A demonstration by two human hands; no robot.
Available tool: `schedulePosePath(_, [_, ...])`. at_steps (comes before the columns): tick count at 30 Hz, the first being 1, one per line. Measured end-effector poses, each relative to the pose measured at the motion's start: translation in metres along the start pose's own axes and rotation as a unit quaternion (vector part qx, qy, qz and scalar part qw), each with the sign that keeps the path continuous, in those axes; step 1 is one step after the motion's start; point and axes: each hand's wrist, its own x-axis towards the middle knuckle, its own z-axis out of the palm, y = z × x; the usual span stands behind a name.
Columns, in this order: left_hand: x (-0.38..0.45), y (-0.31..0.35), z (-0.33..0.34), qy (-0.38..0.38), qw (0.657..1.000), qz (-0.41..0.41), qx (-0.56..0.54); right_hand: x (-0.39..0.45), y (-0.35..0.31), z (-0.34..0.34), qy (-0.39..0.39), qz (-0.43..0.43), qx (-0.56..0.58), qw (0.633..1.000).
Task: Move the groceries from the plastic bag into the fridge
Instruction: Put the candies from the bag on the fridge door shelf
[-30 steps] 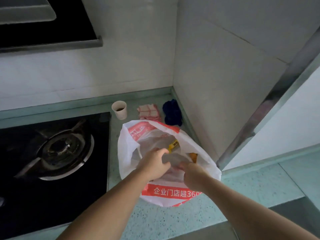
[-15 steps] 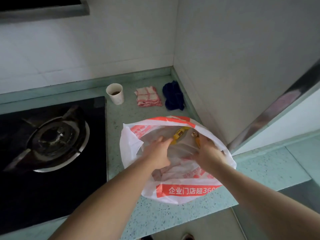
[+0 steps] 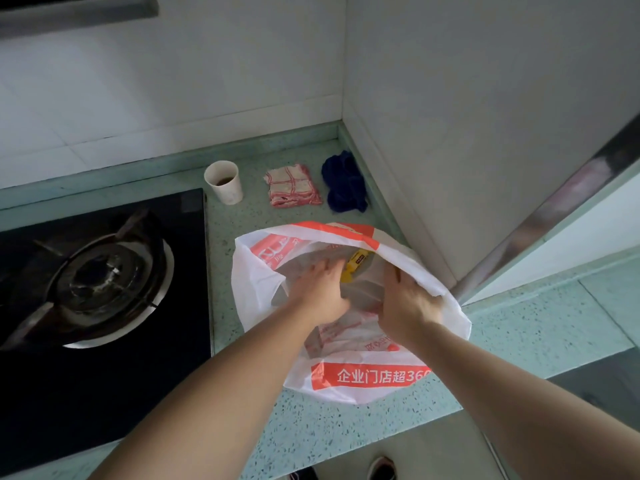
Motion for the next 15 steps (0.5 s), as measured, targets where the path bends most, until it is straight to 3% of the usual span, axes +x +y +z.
schedulePosePath(3, [0.014, 0.008, 0.002, 0.006, 1.0, 0.012, -0.025, 0.001, -0.002, 0.007, 0.027, -0.029, 0.041, 0.998])
schedulePosePath(6, [0.026, 0.02, 0.003, 0.014, 0.999, 0.024, -0.045, 0.007, 0.007, 0.006, 0.053, 0.006, 0.053, 0.997])
schedulePosePath(10, [0.033, 0.03, 0.009, 0.024, 0.999, 0.023, -0.04, 0.018, 0.017, 0.017, 0.021, 0.059, 0.055, 0.996])
schedulePosePath(15, [0.036, 0.034, 0.011, 0.027, 0.998, -0.014, -0.05, 0.009, 0.017, 0.019, -0.026, 0.024, 0.088, 0.996])
